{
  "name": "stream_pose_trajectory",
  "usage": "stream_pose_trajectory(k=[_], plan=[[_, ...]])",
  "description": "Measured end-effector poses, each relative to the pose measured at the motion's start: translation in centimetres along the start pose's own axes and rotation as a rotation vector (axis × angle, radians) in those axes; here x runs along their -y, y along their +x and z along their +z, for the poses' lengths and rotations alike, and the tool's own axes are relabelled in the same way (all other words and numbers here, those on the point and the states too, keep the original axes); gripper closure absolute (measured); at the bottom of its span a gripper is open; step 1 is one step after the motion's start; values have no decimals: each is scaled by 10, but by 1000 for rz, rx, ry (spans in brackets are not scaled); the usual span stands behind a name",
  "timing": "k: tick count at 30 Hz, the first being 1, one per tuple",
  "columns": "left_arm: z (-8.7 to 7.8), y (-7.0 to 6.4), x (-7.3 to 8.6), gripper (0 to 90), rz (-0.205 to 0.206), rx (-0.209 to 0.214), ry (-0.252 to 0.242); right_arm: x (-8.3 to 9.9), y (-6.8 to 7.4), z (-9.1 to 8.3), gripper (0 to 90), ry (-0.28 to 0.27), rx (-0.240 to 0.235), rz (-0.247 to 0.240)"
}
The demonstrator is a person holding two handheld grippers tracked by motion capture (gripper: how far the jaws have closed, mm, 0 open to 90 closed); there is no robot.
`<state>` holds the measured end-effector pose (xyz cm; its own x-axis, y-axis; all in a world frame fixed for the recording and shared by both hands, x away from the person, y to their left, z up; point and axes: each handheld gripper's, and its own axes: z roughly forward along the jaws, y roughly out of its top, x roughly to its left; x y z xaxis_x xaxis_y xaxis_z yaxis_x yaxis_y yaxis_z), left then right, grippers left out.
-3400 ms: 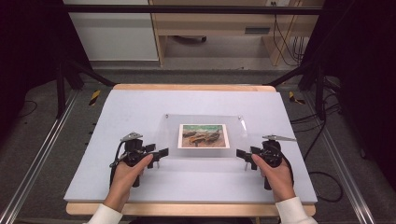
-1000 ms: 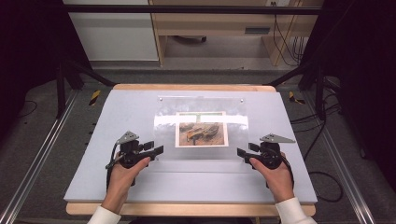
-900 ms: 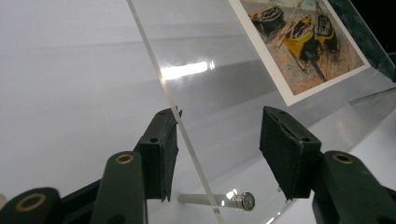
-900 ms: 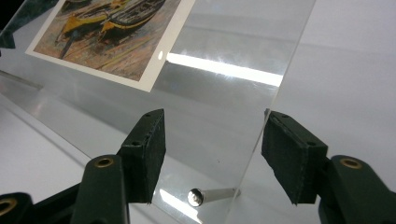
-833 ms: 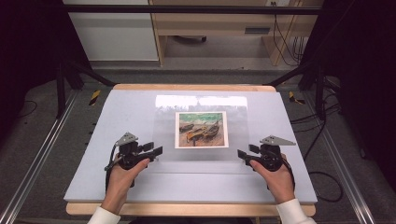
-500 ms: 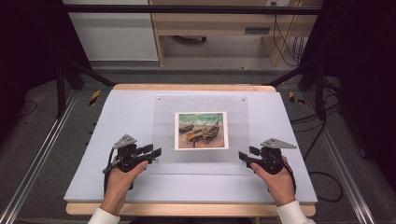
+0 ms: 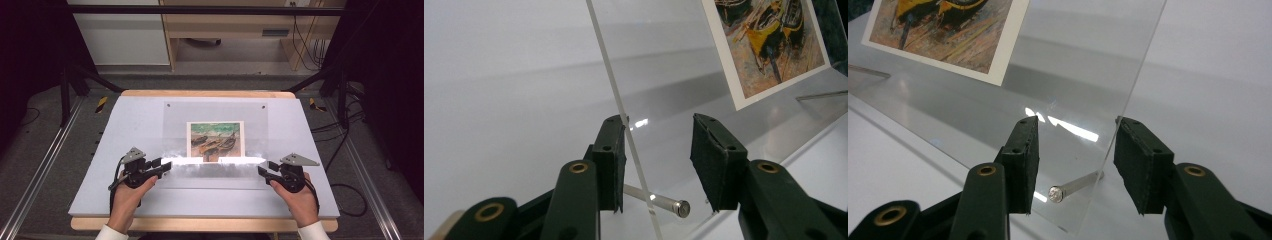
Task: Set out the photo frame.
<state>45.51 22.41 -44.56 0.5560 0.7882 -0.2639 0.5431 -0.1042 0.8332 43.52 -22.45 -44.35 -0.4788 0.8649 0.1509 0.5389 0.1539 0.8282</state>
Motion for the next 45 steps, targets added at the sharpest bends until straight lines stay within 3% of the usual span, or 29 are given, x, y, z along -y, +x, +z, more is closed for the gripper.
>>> stream_pose_trajectory(k=[18, 45], plan=[[-9, -10, 7, 637, 14, -43, 11, 9, 4, -10, 637, 7, 17, -11], [-15, -13, 13, 691, 29, -44, 27, 16, 6, -16, 716, 23, 20, -3]])
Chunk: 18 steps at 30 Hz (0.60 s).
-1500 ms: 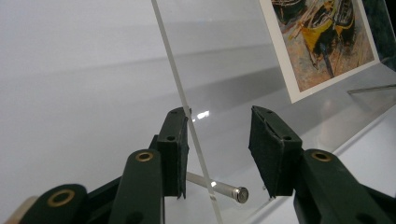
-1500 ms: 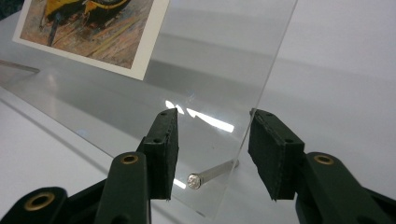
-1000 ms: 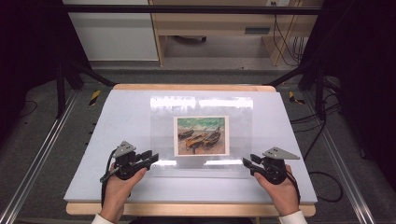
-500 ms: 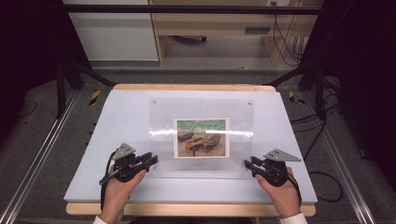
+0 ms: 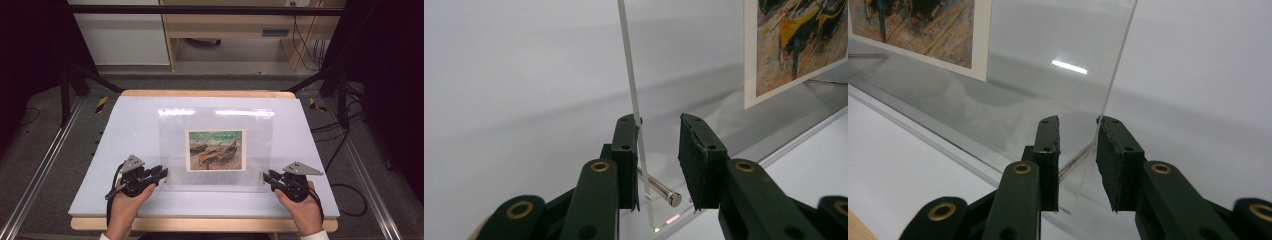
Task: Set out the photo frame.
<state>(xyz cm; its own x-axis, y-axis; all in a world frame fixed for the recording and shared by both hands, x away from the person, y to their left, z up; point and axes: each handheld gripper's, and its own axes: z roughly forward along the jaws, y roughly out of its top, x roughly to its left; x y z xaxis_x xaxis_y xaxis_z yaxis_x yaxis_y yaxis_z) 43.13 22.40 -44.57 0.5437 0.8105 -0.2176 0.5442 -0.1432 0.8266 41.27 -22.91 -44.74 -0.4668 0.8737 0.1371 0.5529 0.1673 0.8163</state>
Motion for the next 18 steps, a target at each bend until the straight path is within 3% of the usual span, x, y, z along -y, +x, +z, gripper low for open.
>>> stream_pose_trajectory(k=[18], plan=[[-3, -4, 5, 710, 26, -10, 14, 5, 1, -2, 731, 10, 5, -7]])
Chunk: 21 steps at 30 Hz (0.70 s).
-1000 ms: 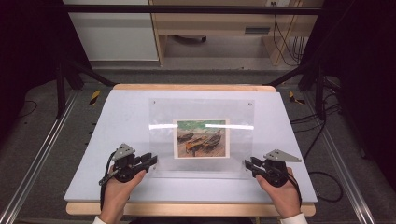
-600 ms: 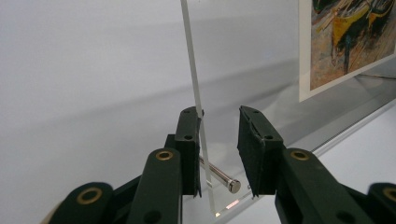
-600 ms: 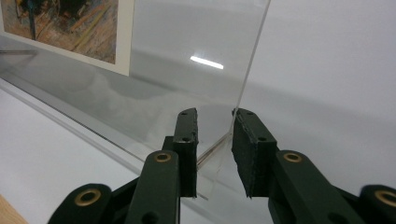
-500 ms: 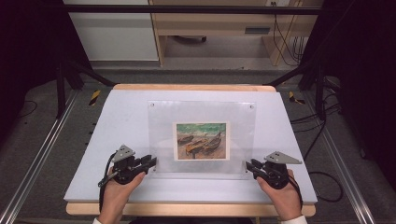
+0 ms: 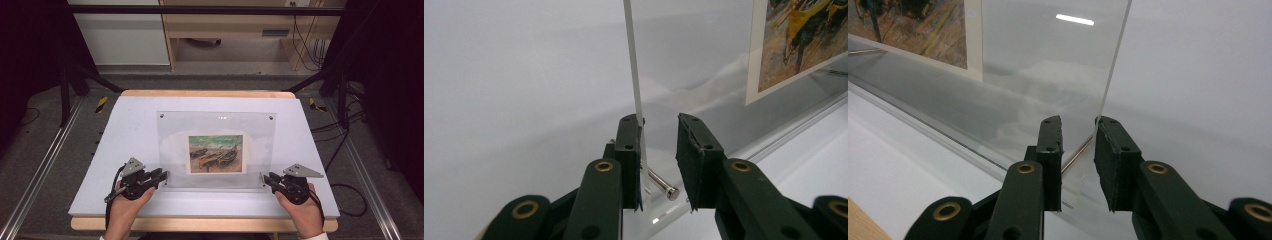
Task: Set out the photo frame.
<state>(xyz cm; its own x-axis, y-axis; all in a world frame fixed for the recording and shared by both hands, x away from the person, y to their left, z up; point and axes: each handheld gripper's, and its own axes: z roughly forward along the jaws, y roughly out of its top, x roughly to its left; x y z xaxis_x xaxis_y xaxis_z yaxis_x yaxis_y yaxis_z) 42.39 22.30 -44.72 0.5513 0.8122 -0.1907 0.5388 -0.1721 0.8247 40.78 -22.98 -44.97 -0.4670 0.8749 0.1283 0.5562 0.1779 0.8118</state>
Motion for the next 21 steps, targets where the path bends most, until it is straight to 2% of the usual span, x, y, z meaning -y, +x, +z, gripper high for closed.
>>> stream_pose_trajectory(k=[8, 12, 21], plan=[[-3, -3, 5, 710, 1, 5, 17, 3, 3, -2, 725, 12, -4, 10], [-4, -4, 7, 709, 12, 6, 27, 5, 2, -2, 723, 19, -6, -1], [-5, -8, 10, 708, 32, 5, 38, 8, 3, -4, 717, 33, -6, 7]])
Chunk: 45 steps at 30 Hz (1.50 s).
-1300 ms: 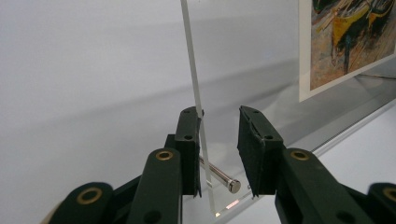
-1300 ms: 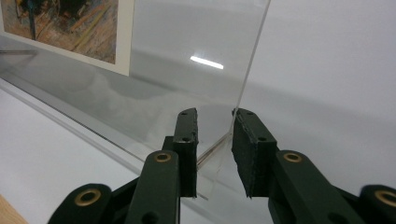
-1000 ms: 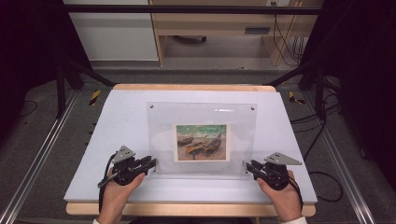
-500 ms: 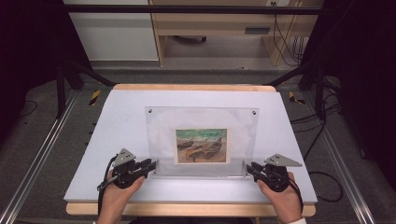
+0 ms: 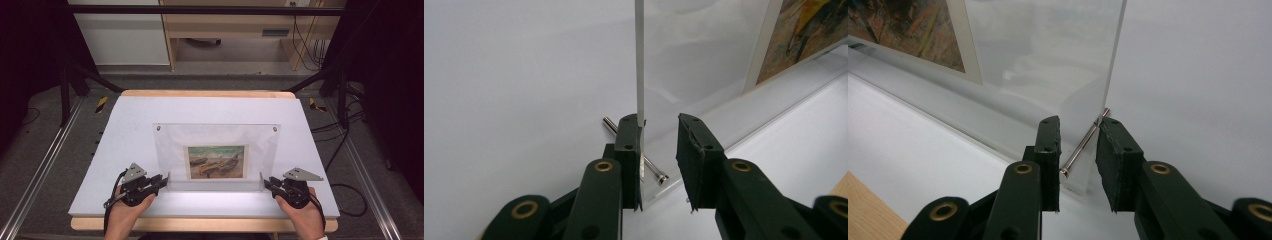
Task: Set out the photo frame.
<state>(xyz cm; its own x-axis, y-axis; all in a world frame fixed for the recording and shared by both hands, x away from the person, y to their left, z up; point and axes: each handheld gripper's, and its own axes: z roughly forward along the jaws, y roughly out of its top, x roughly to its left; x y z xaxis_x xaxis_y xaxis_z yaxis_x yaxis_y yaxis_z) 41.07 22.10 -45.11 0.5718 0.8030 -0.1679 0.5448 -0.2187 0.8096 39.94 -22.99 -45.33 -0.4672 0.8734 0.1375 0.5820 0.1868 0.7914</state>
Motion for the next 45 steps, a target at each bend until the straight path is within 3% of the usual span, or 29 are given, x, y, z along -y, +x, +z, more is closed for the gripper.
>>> stream_pose_trajectory(k=[37, 45], plan=[[0, 1, 1, 695, 30, 9, 23, 3, 2, 0, 712, 12, -2, -22], [-4, 2, 3, 666, 9, 6, -2, 3, 2, -2, 675, 1, -2, -14]])
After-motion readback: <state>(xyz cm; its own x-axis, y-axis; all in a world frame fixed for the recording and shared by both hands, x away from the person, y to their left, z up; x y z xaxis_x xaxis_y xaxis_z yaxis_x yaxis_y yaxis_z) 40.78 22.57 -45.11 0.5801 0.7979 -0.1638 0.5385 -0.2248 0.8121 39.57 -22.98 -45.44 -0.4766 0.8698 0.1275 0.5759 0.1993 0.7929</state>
